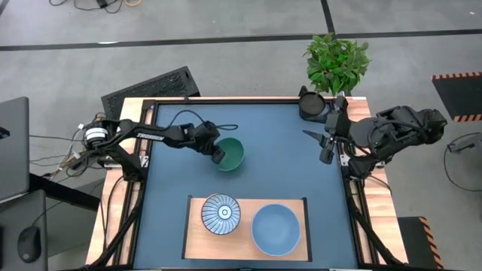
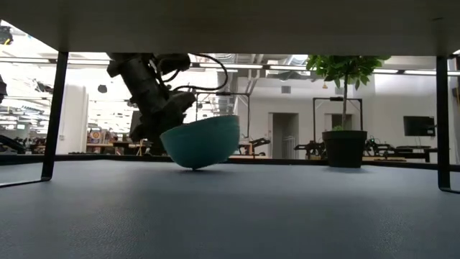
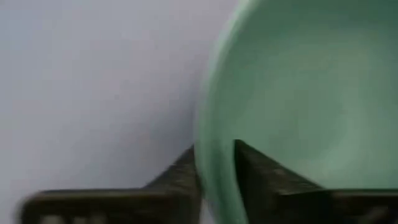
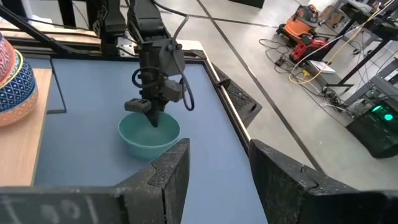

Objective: Place and stack bowls onto a shelf
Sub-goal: Stack the green bowl on top of the blue bowl on the shelf

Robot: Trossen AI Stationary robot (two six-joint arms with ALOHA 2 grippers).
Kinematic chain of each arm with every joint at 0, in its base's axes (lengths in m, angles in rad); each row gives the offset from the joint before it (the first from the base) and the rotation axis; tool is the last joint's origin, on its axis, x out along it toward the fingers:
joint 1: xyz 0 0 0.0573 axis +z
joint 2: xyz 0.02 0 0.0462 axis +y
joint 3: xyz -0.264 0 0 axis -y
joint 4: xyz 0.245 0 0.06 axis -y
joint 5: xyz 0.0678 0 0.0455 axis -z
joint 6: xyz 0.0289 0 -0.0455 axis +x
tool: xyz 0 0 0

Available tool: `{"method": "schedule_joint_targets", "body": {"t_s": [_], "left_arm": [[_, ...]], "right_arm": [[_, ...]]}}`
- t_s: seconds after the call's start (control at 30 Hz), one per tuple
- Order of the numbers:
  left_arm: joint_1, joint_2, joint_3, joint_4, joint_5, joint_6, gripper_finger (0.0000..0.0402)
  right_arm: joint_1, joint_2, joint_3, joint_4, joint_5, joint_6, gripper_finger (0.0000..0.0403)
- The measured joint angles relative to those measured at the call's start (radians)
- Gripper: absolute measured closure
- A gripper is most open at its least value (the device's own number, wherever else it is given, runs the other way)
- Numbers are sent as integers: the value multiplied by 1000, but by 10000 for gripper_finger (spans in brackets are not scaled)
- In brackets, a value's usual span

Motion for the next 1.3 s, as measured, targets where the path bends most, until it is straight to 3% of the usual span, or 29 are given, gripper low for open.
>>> {"method": "schedule_joint_targets", "body": {"t_s": [0.1, 0.27, 0.5, 0.73, 0.87, 1.13, 1.3], "left_arm": [[-1, 1, 0, 55, -6, -42, 387], [-19, -8, 10, 164, -46, -122, 400], [-55, -28, 137, 157, -138, -131, 401], [-94, -29, 353, 93, -224, -91, 401], [-140, -29, 509, 26, -224, -80, 401], [-308, -30, 808, -101, -207, -23, 401], [-434, -30, 927, -77, -221, -4, 401]], "right_arm": [[0, 0, 0, 0, 0, -4, 212], [0, 0, 0, -1, 0, -2, 212], [0, 0, 0, -12, 0, 0, 212], [-6, 0, 0, -89, 1, 52, 212], [-49, -2, 0, -156, 2, 117, 212], [-126, -8, 0, -270, 1, 246, 212], [-166, -33, 0, -294, 1, 294, 212]]}}
